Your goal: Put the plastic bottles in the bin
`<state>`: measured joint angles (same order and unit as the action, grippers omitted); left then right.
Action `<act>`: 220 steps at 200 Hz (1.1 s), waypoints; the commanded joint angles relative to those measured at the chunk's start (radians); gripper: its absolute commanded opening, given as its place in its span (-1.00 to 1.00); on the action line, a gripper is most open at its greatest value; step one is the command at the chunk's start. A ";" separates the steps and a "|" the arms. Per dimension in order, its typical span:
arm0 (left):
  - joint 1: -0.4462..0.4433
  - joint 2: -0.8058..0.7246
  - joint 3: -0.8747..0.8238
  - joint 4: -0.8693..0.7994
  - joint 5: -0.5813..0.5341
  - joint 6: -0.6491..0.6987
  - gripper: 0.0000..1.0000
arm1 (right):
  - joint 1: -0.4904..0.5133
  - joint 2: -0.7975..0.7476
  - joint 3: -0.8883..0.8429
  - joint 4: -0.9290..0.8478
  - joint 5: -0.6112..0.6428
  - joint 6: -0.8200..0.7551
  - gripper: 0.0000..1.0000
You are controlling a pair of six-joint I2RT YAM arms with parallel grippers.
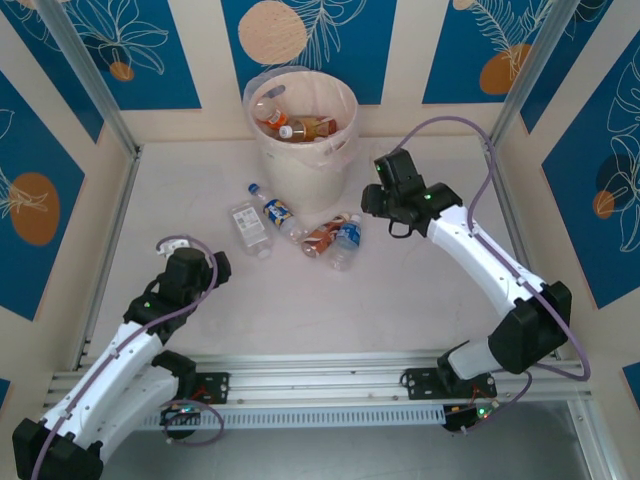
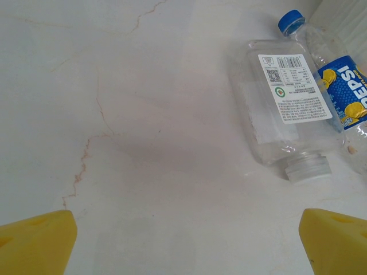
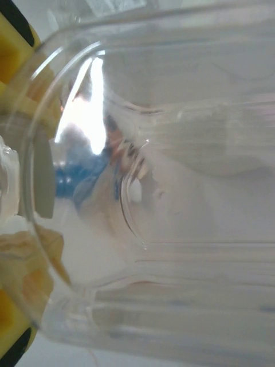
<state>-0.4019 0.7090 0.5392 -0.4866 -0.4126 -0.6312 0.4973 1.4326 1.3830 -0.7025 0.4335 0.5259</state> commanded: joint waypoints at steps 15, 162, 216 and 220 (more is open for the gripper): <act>-0.007 -0.006 0.012 0.009 -0.002 -0.017 0.99 | 0.005 0.005 0.160 -0.030 -0.069 -0.100 -0.44; -0.006 -0.005 0.031 -0.001 0.012 -0.016 0.99 | 0.083 0.501 0.844 -0.045 -0.187 -0.233 -0.44; -0.006 -0.017 0.033 -0.020 0.014 -0.020 0.99 | 0.095 0.667 1.071 -0.083 -0.218 -0.234 -0.43; -0.006 -0.018 0.034 -0.021 0.014 -0.021 0.99 | 0.095 0.679 1.086 -0.085 -0.218 -0.236 -0.43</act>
<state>-0.4019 0.7078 0.5396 -0.4873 -0.4084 -0.6388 0.5812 2.0674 2.3734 -0.7685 0.2478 0.3122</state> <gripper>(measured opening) 0.995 0.426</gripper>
